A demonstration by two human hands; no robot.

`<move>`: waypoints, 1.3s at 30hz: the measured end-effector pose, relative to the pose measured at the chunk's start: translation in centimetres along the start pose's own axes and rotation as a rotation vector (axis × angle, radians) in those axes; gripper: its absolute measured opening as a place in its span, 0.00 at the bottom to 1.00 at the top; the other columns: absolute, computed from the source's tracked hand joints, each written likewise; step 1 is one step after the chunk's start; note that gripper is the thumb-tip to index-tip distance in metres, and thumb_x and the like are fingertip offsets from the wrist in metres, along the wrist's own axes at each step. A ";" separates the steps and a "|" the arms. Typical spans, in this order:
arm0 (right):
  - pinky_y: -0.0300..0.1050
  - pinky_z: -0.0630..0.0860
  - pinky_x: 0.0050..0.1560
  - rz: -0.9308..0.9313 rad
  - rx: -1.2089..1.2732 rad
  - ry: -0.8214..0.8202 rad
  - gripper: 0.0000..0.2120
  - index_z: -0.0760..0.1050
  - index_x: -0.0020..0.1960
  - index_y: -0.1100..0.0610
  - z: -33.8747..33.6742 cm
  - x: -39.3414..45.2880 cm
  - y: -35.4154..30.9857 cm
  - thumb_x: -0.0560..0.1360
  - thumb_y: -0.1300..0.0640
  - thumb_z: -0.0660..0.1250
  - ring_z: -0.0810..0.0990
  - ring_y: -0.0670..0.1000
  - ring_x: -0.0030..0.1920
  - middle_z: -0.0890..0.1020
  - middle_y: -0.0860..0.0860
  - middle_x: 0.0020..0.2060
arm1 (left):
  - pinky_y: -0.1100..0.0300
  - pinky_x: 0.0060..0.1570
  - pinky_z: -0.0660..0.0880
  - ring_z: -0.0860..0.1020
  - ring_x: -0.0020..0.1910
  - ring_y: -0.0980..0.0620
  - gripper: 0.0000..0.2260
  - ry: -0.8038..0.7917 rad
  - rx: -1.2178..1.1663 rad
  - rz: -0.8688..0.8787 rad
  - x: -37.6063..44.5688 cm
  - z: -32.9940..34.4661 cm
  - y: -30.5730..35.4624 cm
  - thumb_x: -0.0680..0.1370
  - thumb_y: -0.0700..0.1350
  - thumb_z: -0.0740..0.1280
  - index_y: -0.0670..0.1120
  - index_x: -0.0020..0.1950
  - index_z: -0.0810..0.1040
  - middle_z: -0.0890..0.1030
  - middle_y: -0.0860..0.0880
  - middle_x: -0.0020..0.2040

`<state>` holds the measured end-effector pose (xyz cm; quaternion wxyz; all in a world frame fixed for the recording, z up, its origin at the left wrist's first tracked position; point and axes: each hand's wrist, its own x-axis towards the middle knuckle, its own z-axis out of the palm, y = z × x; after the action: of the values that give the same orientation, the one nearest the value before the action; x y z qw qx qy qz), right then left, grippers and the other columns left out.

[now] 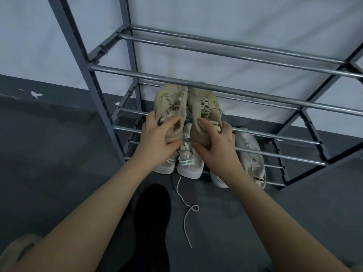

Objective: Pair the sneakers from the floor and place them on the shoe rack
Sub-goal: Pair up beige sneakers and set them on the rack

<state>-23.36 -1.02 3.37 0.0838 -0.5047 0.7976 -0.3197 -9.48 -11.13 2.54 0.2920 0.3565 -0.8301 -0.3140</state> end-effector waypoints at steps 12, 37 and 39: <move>0.58 0.60 0.66 -0.035 -0.058 0.097 0.27 0.66 0.70 0.41 1.8 -0.6 -0.1 0.73 0.47 0.69 0.61 0.66 0.67 0.61 0.65 0.68 | 0.48 0.71 0.60 0.58 0.72 0.47 0.23 0.039 -0.181 0.067 -0.3 0.2 -2.0 0.71 0.40 0.72 0.58 0.62 0.73 0.57 0.44 0.70; 0.54 0.62 0.64 -0.150 -0.124 -0.124 0.24 0.66 0.69 0.56 2.7 -14.1 -3.7 0.75 0.54 0.65 0.67 0.60 0.65 0.67 0.57 0.67 | 0.45 0.65 0.61 0.66 0.67 0.41 0.18 -0.129 0.418 -0.131 -18.6 -5.1 -1.2 0.77 0.47 0.62 0.45 0.66 0.71 0.70 0.42 0.67; 0.54 0.65 0.61 -0.164 -0.126 -0.201 0.23 0.67 0.68 0.55 3.2 -16.5 -3.8 0.75 0.51 0.63 0.70 0.59 0.62 0.69 0.56 0.66 | 0.44 0.64 0.62 0.68 0.66 0.41 0.20 -0.161 0.420 -0.161 -21.3 -5.3 -1.7 0.75 0.50 0.59 0.45 0.65 0.73 0.72 0.42 0.66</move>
<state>-11.22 10.69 0.04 0.1050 -0.6019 0.7597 -0.2227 7.26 2.83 -0.89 0.1183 0.4481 -0.8667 -0.1844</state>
